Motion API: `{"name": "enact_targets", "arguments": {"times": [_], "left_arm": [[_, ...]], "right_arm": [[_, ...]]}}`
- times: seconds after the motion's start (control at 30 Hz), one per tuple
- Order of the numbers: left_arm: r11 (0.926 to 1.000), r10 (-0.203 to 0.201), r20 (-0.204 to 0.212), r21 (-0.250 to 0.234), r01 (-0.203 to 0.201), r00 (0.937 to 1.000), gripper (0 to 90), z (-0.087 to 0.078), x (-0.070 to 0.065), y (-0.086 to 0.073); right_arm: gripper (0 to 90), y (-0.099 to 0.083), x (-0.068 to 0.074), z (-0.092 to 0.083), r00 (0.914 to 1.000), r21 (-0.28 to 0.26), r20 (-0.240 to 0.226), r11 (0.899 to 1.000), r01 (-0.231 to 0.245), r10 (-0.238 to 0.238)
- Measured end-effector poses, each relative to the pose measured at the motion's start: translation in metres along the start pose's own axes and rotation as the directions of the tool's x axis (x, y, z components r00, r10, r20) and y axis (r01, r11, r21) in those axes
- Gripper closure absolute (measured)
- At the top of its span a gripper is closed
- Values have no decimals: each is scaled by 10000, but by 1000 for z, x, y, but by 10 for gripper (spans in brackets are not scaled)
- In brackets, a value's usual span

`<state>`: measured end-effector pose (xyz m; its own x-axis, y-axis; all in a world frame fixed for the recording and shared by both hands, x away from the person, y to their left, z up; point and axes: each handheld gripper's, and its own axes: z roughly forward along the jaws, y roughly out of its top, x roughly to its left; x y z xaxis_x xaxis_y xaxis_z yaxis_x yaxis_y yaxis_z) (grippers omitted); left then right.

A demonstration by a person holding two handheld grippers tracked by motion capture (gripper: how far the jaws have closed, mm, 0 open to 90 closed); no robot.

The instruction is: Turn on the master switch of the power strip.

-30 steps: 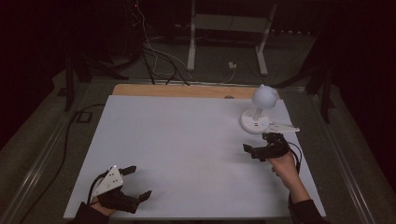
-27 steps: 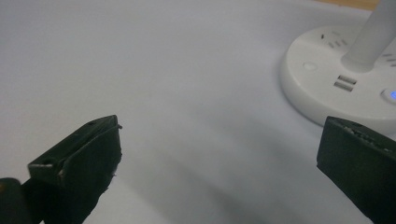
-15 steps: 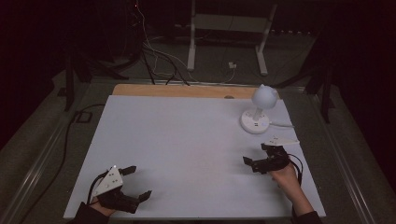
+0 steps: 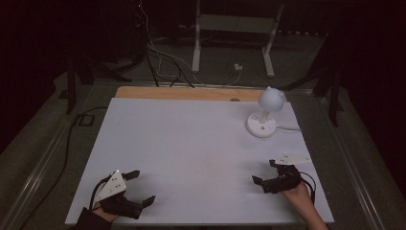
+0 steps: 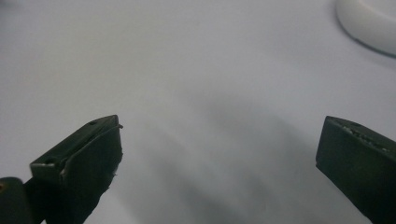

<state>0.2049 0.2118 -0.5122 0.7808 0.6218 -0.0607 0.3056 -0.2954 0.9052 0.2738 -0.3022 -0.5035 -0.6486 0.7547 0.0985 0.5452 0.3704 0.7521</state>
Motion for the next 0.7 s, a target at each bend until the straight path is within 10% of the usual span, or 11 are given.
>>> {"name": "enact_targets", "arguments": {"times": [0.7], "left_arm": [[9999,106,25,35,-106,9999,2,0,-1,0]], "right_arm": [[3,-46,-4,-25,9956,662,564,9953,710,-748]]}}
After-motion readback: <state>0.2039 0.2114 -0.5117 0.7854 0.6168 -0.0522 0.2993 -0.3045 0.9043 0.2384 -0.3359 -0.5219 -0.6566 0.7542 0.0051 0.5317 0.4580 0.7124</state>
